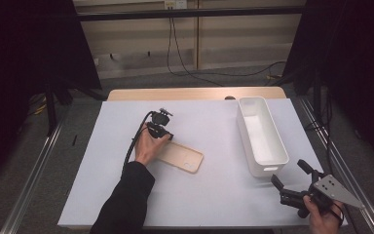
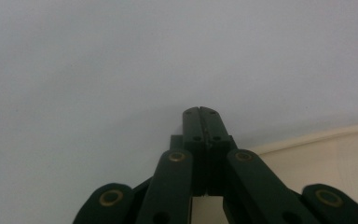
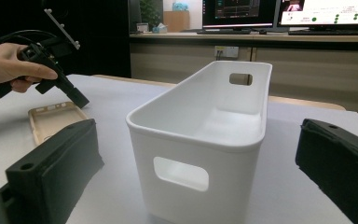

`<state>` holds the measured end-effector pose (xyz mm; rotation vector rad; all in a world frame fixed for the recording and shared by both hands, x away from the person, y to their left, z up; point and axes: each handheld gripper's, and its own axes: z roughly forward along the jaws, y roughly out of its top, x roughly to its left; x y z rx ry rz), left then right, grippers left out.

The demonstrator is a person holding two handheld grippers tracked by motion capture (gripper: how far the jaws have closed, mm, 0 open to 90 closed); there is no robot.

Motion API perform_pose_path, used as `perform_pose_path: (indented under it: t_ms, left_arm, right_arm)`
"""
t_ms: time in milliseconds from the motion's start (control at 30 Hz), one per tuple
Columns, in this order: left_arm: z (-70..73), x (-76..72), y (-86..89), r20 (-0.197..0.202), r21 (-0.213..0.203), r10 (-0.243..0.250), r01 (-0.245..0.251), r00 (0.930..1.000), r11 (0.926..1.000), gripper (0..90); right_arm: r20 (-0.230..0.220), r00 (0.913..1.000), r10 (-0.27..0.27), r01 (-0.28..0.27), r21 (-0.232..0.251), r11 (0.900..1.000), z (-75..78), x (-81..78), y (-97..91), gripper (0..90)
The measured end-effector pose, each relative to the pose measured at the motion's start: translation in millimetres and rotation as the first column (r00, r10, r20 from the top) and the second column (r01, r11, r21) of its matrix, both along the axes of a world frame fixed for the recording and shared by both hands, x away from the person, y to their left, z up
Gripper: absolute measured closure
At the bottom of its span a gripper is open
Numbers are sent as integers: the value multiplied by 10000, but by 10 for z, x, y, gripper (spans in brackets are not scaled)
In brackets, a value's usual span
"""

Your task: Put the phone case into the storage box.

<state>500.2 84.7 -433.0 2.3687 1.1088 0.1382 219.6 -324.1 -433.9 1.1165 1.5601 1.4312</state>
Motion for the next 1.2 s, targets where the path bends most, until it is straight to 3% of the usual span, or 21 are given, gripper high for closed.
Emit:
perform_pose_path:
  t_ms: [500, 567, 1033, 1200]
  left_arm:
    - [-5, -100, 68, 191, -28, -137, 137, 9997, 9999, 900]
    - [6, -110, 85, 178, 173, -339, 336, 9993, 9993, 900]
    - [6, -200, 98, 370, 464, -578, 560, 9976, 9974, 900]
    - [-1, -239, 128, 416, 315, -535, 522, 9977, 9981, 900]
  right_arm:
    - [-5, 10000, -7, 7, -24, 10000, -1, 0, 2, 0]
    - [3, 10000, -24, 24, -9, 10000, -1, -2, -2, 0]
    - [16, 10000, -37, 37, 20, 10000, 0, -5, 1, 0]
    - [37, 10000, -30, 30, 3, 10000, 2, -8, 3, 0]
